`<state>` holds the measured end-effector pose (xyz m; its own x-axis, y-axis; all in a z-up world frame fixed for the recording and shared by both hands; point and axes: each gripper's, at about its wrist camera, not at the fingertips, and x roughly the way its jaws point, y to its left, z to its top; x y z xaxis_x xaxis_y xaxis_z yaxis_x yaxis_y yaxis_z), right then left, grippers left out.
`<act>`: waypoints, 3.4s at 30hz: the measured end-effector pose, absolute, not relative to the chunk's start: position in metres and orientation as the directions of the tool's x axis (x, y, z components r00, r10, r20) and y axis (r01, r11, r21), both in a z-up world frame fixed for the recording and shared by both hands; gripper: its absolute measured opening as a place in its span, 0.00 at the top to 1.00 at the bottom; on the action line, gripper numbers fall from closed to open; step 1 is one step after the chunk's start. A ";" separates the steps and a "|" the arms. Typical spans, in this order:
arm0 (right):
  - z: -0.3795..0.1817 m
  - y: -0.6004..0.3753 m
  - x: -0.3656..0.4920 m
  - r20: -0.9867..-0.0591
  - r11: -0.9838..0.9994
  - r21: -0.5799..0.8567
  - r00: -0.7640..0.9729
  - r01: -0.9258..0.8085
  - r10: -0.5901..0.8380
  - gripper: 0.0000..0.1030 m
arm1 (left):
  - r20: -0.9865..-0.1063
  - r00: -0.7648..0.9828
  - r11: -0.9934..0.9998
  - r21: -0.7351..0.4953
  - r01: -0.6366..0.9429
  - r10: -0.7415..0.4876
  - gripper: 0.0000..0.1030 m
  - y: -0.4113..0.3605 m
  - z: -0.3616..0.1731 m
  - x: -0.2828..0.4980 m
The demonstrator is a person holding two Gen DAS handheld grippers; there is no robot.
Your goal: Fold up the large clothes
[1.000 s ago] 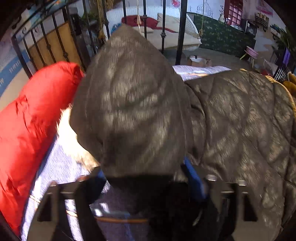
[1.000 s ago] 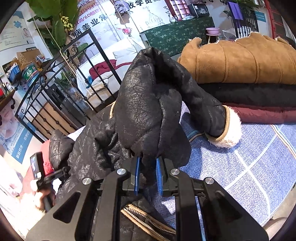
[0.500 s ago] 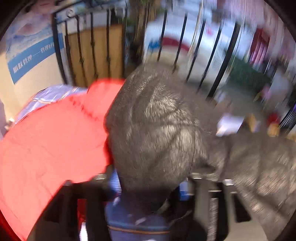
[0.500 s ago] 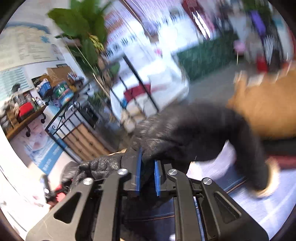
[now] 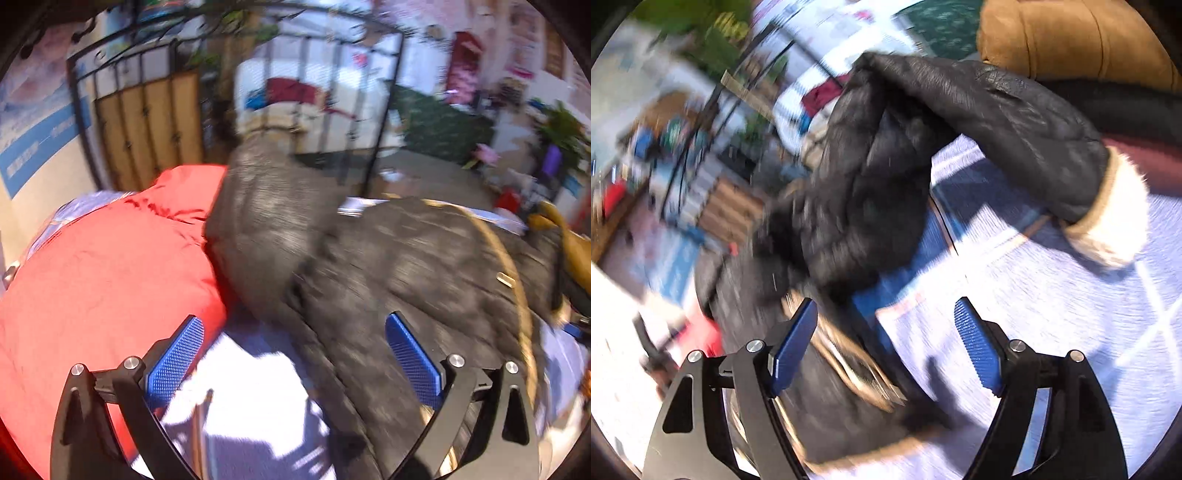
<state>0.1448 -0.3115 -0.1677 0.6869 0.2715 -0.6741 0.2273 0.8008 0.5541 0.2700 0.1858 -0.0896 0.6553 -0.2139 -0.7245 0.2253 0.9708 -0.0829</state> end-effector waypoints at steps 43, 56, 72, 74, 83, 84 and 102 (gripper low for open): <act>-0.209 -0.139 -0.009 -0.879 0.896 0.444 0.190 -0.006 0.437 0.70 | -0.880 0.254 0.916 -0.393 0.082 -0.401 0.73 0.203 -0.246 0.062; -0.105 -0.251 0.016 -0.765 0.892 0.431 0.580 0.137 0.280 0.36 | -0.787 0.559 0.957 -0.136 0.257 -0.262 0.15 0.192 -0.080 0.094; -0.233 -0.095 0.111 -0.904 0.987 0.111 0.401 -0.115 0.148 0.36 | -0.938 0.305 0.919 -0.031 0.393 -0.163 0.06 0.047 -0.226 0.168; -0.232 -0.093 0.110 -0.905 0.988 0.086 0.404 -0.127 0.131 0.36 | -0.943 0.290 0.921 -0.039 0.388 -0.162 0.06 0.047 -0.223 0.171; -0.150 -0.152 0.165 -0.806 0.930 0.357 0.475 -0.088 0.355 0.36 | -0.823 0.456 0.889 -0.120 0.442 -0.338 0.06 0.057 -0.113 0.217; -0.137 -0.166 0.185 -0.783 0.921 0.383 0.503 -0.074 0.366 0.36 | -0.805 0.475 0.882 -0.123 0.455 -0.357 0.06 0.054 -0.102 0.233; -0.201 -0.264 0.444 -0.687 0.473 0.722 0.450 0.504 0.570 0.80 | -0.852 0.524 0.847 0.282 0.450 0.005 0.32 -0.126 -0.165 0.479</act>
<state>0.4439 -0.2638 -0.2013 0.4495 0.5704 -0.6875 0.5042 0.4733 0.7224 0.4792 -0.1265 -0.1651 0.5239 0.0054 -0.8517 0.4498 0.8474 0.2821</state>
